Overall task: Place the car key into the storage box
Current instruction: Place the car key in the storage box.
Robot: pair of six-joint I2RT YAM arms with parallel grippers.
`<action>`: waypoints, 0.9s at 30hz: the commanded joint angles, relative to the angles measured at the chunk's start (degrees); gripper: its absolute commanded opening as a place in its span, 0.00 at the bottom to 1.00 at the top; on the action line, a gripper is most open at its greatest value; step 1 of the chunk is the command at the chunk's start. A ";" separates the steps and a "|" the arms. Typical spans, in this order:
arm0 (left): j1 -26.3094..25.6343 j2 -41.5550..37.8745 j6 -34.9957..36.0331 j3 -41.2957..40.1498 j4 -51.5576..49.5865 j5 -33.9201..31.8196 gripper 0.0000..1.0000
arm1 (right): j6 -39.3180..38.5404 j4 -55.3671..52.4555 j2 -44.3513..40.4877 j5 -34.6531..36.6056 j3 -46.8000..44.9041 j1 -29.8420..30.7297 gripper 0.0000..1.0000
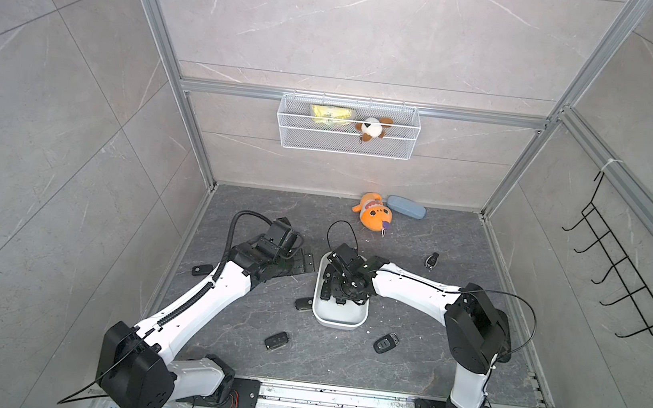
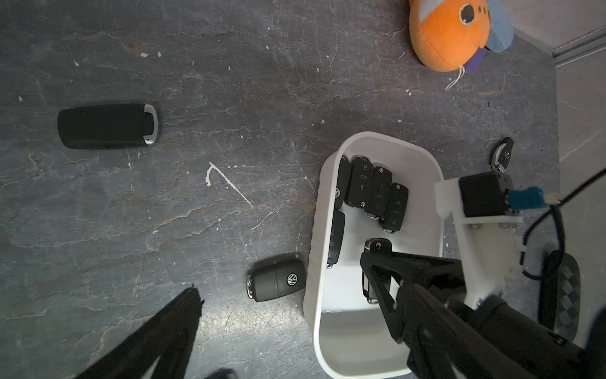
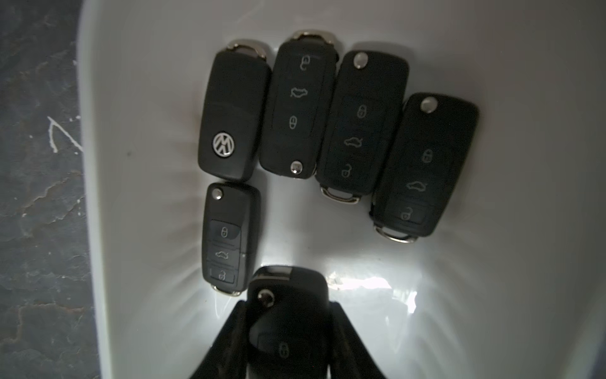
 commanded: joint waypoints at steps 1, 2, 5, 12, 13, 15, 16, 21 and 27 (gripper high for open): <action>0.31 -2.24 -1.00 -0.32 -2.03 -1.54 1.00 | 1.61 1.72 2.72 -0.38 3.26 0.01 0.31; 0.24 -2.47 -1.00 -0.41 -2.22 -1.66 1.00 | 1.45 1.43 3.44 -0.38 3.92 0.00 0.31; 0.24 -2.96 -1.05 -0.54 -2.67 -1.90 1.00 | 1.43 1.26 5.14 -0.16 5.11 -0.10 0.31; 0.25 -3.14 -1.04 -0.54 -2.85 -2.04 1.00 | 1.84 0.60 7.60 0.17 6.49 -0.61 0.32; 0.27 -3.10 -0.98 -0.45 -2.85 -1.97 1.00 | 1.90 0.32 7.88 0.23 6.69 -0.64 0.32; 0.30 -2.84 -0.93 -0.37 -2.76 -1.91 1.00 | 1.97 0.14 8.11 0.44 6.70 -0.70 0.32; 0.35 -2.78 -0.89 -0.32 -2.71 -1.88 1.00 | 2.19 -0.04 8.20 0.66 6.70 -0.79 0.31; 0.33 -2.38 -0.75 -0.27 -2.51 -1.90 1.00 | 2.54 0.09 8.55 0.53 6.70 -0.95 0.36; 0.34 -1.70 -0.70 -0.01 -2.23 -1.90 1.00 | 2.01 1.74 7.69 -0.07 6.26 -0.92 0.46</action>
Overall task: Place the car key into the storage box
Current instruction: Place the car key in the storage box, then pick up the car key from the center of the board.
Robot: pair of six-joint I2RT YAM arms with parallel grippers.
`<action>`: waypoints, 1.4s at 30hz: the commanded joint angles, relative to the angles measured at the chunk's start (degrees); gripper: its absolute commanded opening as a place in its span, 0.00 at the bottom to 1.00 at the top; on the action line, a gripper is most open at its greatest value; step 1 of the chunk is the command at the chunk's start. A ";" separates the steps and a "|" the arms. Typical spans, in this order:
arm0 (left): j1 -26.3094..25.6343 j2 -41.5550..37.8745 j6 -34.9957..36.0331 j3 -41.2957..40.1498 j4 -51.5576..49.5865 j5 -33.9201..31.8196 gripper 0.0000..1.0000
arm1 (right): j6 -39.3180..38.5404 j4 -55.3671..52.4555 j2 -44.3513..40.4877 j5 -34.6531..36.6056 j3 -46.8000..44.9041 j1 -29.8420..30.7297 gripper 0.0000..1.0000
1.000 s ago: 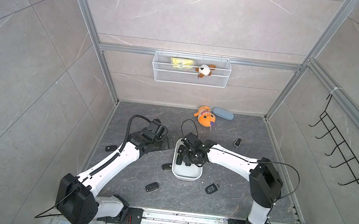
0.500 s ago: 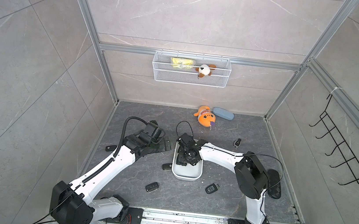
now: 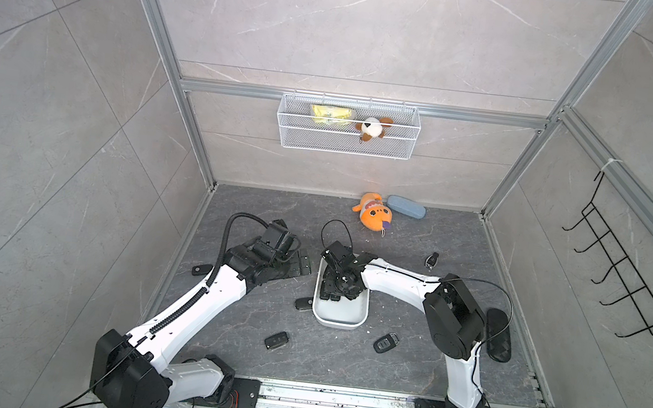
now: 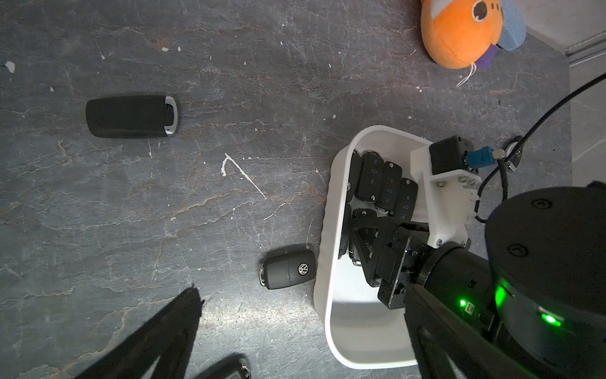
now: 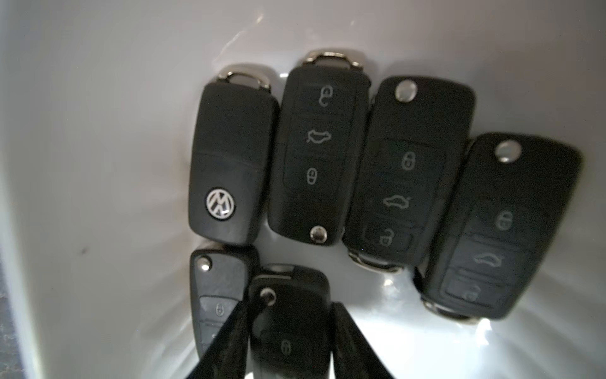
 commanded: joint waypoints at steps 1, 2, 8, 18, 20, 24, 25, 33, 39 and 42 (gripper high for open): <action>0.31 0.15 -0.37 0.71 -0.39 -0.72 1.00 | 0.36 0.70 0.17 0.15 0.88 -0.05 0.47; 0.30 0.31 -0.38 0.76 -0.31 -0.76 1.00 | 0.29 0.83 -0.04 0.14 0.79 -0.02 0.48; 0.39 1.11 -0.20 1.12 -0.04 -0.70 1.00 | -0.03 0.63 -0.63 -0.07 1.23 -0.01 0.50; 2.32 3.24 -0.87 1.85 -0.52 -3.11 1.00 | -2.53 2.82 -6.75 -0.51 -1.09 -0.07 0.85; 2.86 3.91 -1.35 2.16 -0.92 -4.08 1.00 | -3.52 4.05 -8.30 -1.10 -1.95 -0.09 0.92; 3.42 5.48 -1.23 2.36 -0.66 -4.38 1.00 | -5.80 6.66 -11.51 -2.89 -2.89 -0.09 1.00; 3.51 5.92 -1.10 2.36 -0.50 -3.97 1.00 | -6.39 7.08 -11.97 -3.13 -2.90 -0.09 1.00; 3.60 7.06 7.68 -1.41 0.92 0.20 0.94 | -9.18 7.13 -15.07 -4.05 -2.46 -0.42 1.00; 3.46 7.12 10.12 -5.92 0.21 3.16 0.89 | -9.73 7.22 -15.95 -4.84 -2.28 -1.99 1.00; 3.38 7.80 9.41 -8.38 1.46 6.61 0.88 | -9.50 7.59 -15.64 -5.67 -2.26 -2.93 1.00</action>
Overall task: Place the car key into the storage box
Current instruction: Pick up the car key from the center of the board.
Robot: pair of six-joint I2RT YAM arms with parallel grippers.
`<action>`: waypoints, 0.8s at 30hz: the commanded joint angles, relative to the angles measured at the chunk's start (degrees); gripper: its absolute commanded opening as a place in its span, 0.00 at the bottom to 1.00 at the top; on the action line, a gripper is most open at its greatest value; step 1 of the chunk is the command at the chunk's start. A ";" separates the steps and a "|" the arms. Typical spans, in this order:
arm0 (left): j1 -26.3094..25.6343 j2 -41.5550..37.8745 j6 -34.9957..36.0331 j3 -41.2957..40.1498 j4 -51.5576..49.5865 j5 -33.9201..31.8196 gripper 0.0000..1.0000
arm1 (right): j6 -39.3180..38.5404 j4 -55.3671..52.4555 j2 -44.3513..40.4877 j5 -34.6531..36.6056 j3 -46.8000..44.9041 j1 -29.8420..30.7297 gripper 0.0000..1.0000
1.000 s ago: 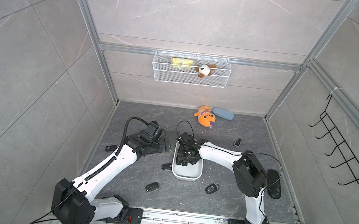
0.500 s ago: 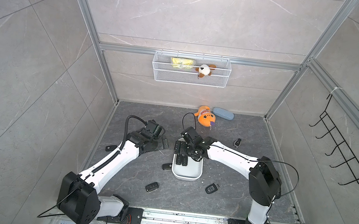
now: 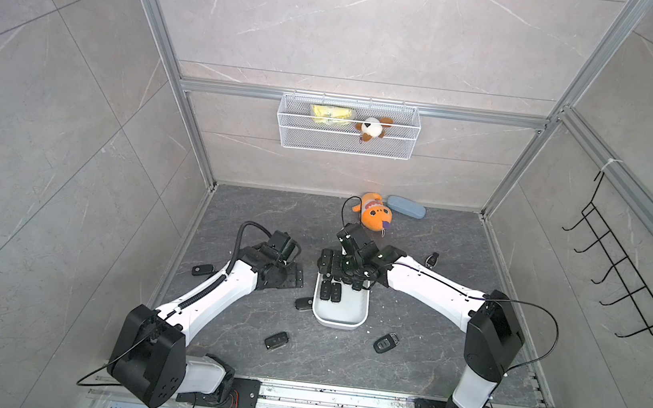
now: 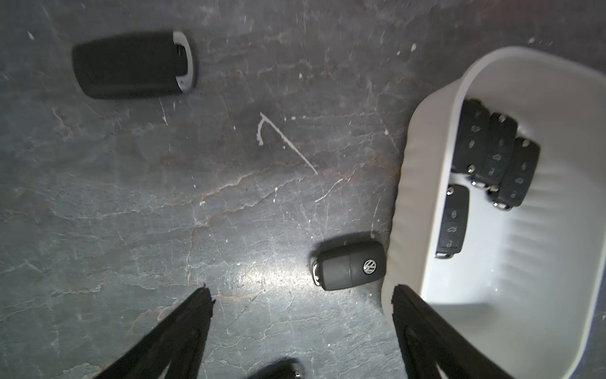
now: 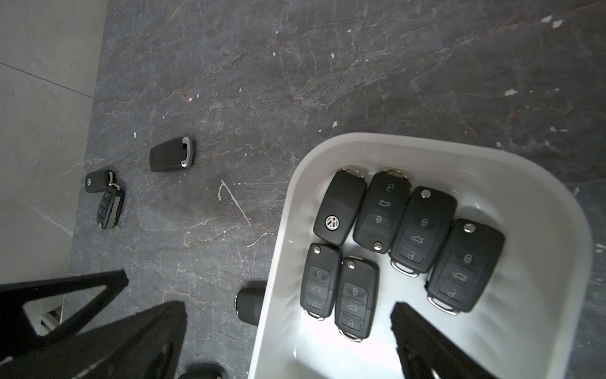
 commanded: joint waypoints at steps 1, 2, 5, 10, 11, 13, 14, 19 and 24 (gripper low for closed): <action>-0.10 1.00 1.61 -2.06 0.93 5.46 0.88 | -0.72 0.82 -1.75 -1.21 -0.23 -0.95 1.00; -0.39 1.29 1.42 -2.88 1.52 6.43 0.88 | -0.64 0.96 -1.58 -1.49 -0.21 -1.15 1.00; -1.77 2.34 1.38 -4.86 2.83 7.39 0.88 | -0.41 1.27 -1.15 -1.99 -0.03 -1.42 0.99; -3.72 5.03 1.67 -5.81 3.39 7.52 0.88 | -0.05 1.31 -0.60 -2.47 0.18 -1.46 0.99; -3.93 5.71 1.79 -5.81 3.51 7.92 0.88 | 0.05 1.28 -0.65 -2.47 0.13 -1.56 1.00; -4.52 7.02 2.12 -5.68 3.73 8.83 0.88 | 0.02 1.19 -0.65 -2.47 0.00 -1.59 1.00; -4.95 7.80 2.16 -5.56 3.78 8.96 0.87 | 0.08 1.11 -0.68 -2.39 0.04 -1.53 1.00; -5.63 11.25 0.79 -5.45 4.51 6.58 0.87 | 0.20 1.15 -1.33 -2.03 -0.58 -1.68 1.00; -5.63 12.87 0.05 -4.72 5.82 4.06 0.87 | 0.52 1.01 -1.39 -2.12 -0.84 -1.68 1.00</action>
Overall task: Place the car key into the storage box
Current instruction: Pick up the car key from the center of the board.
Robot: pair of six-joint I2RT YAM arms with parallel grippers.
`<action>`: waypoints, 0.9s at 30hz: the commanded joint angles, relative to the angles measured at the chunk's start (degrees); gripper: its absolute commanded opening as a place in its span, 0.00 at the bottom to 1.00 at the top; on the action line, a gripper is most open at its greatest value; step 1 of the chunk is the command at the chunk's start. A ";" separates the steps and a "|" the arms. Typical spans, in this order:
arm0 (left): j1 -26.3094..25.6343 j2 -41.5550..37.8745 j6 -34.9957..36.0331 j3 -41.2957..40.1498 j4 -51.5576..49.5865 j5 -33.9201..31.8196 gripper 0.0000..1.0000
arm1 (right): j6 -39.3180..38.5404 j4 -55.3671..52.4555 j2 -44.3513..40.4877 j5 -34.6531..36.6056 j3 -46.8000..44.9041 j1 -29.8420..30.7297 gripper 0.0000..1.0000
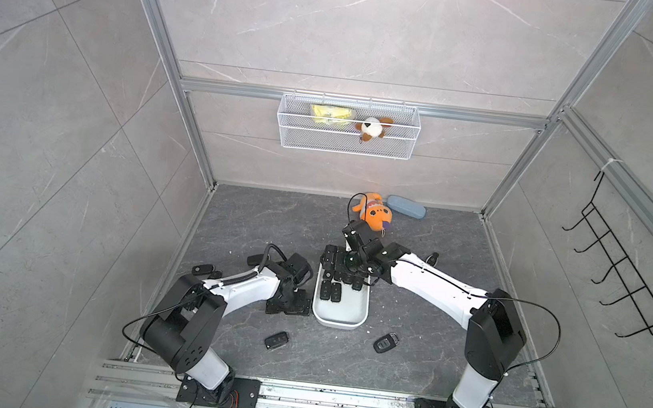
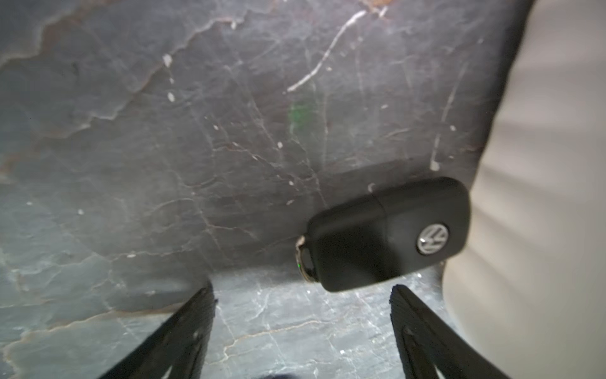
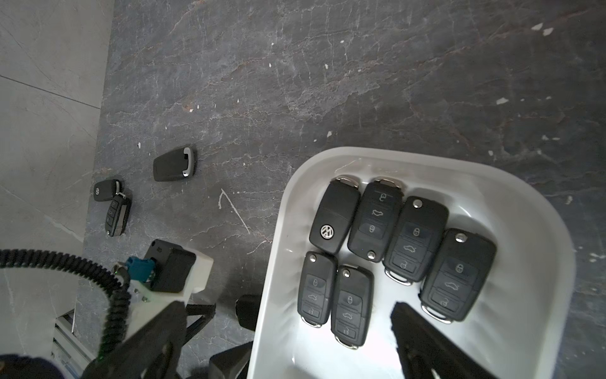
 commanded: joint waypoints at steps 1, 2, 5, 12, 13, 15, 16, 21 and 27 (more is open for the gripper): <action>-0.12 0.96 -0.19 1.55 1.01 -2.42 0.87 | 0.44 0.36 -1.46 -0.28 -0.91 -0.15 1.00; -0.12 1.19 -0.27 1.81 1.08 -2.88 0.87 | 0.54 0.28 -1.39 -0.20 -0.98 -0.15 0.99; -0.10 2.11 -0.59 2.47 1.60 -4.49 0.87 | 0.53 0.26 -1.48 -0.20 -1.07 -0.14 1.00; -0.02 5.30 1.10 4.94 2.71 -4.84 0.87 | 0.62 0.07 -1.22 -0.29 -0.91 -0.15 1.00; 0.01 5.66 1.37 5.38 2.84 -4.86 0.87 | 0.62 0.09 -1.22 -0.29 -0.94 -0.15 0.99; 0.01 6.08 2.07 6.07 3.43 -4.70 0.87 | 0.74 0.15 -1.22 -0.29 -1.16 -0.15 1.00; 0.04 6.45 2.40 6.41 3.54 -4.72 0.87 | 0.71 0.13 -1.22 -0.29 -1.22 -0.19 1.00; 0.71 8.18 3.73 8.12 4.69 -4.37 0.88 | 0.75 0.05 -1.22 -0.28 -1.35 -0.17 1.00; 1.48 10.21 4.24 10.06 5.22 -3.34 0.75 | 0.53 -0.26 -1.17 -0.29 -0.91 -0.23 1.00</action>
